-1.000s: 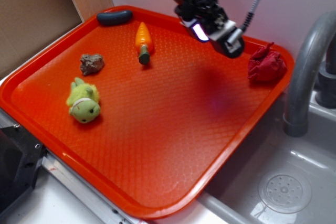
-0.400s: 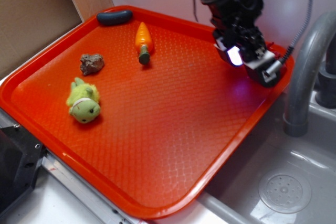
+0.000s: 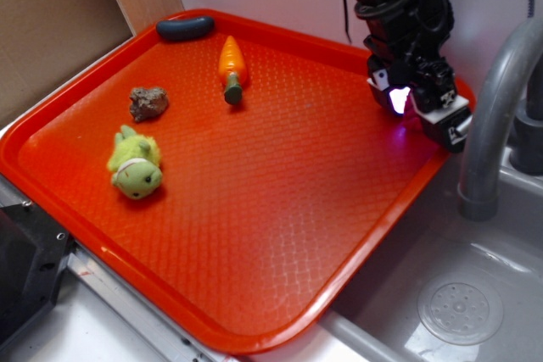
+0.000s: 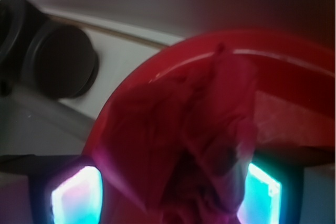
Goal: Grab the red paper.
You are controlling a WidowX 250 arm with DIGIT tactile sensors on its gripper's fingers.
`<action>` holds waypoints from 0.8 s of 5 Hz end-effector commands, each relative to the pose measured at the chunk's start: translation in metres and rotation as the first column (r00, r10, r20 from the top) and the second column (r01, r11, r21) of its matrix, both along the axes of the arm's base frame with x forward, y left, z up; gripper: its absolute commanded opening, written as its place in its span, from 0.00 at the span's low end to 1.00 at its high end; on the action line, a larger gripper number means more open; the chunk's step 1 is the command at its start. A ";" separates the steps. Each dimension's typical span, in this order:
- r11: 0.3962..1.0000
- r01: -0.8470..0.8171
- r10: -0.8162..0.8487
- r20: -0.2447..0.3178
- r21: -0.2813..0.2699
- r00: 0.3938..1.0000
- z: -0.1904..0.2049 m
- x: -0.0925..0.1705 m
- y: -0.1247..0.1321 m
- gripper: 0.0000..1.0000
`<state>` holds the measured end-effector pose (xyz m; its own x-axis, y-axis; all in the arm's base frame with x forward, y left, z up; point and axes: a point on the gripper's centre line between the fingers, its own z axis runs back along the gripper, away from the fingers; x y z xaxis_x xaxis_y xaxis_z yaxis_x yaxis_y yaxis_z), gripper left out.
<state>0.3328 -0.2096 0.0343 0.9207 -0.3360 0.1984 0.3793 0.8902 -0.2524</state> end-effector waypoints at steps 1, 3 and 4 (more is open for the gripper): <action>0.997 -0.081 0.082 0.027 -0.006 0.996 0.010 0.012 -0.001 0.00; 0.975 -0.139 0.140 0.006 0.172 0.990 0.025 -0.002 0.020 0.00; 0.904 -0.225 0.229 0.032 0.364 0.973 0.061 -0.027 0.036 0.00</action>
